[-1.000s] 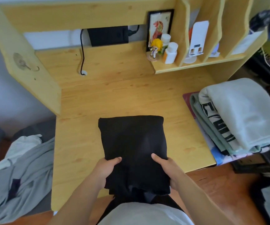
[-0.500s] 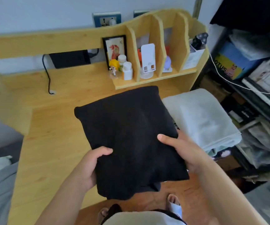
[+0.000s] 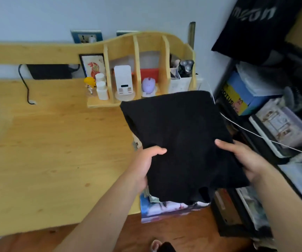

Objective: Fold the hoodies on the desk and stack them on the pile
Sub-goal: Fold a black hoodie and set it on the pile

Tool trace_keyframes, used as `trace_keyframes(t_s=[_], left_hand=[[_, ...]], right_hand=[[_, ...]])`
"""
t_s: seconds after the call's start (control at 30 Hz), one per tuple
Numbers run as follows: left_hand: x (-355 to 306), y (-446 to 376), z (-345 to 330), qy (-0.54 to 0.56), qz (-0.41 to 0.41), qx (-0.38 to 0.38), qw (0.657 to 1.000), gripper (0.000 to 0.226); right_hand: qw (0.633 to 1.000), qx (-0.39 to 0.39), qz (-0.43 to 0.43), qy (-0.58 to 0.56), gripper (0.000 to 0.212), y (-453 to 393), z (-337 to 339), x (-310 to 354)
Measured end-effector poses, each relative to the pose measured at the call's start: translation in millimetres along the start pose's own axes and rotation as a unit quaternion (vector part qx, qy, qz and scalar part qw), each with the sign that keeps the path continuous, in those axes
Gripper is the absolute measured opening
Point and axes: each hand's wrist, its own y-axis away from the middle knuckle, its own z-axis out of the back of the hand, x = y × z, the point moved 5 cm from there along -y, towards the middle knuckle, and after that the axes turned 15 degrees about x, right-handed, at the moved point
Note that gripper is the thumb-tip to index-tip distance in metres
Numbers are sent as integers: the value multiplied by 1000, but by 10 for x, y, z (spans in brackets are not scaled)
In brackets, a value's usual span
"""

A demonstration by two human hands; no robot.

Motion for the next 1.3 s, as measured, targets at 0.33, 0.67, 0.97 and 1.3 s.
trace_keyframes(t_s=[0.33, 0.67, 0.97, 1.3], left_hand=[[461, -417, 251, -260, -82, -226, 935, 37], [293, -625, 324, -325, -31, -206, 923, 74], [-318, -1428, 132, -712, -39, -259, 652, 59], [-155, -1864, 580, -706, 35, -206, 676, 63]], right_hand=[[991, -53, -58, 105, 42, -527, 488, -854], [980, -56, -117, 152, 53, -796, 501, -629], [756, -85, 22, 649, 67, -1644, -159, 261], [722, -110, -31, 683, 68, -2074, -40, -238]])
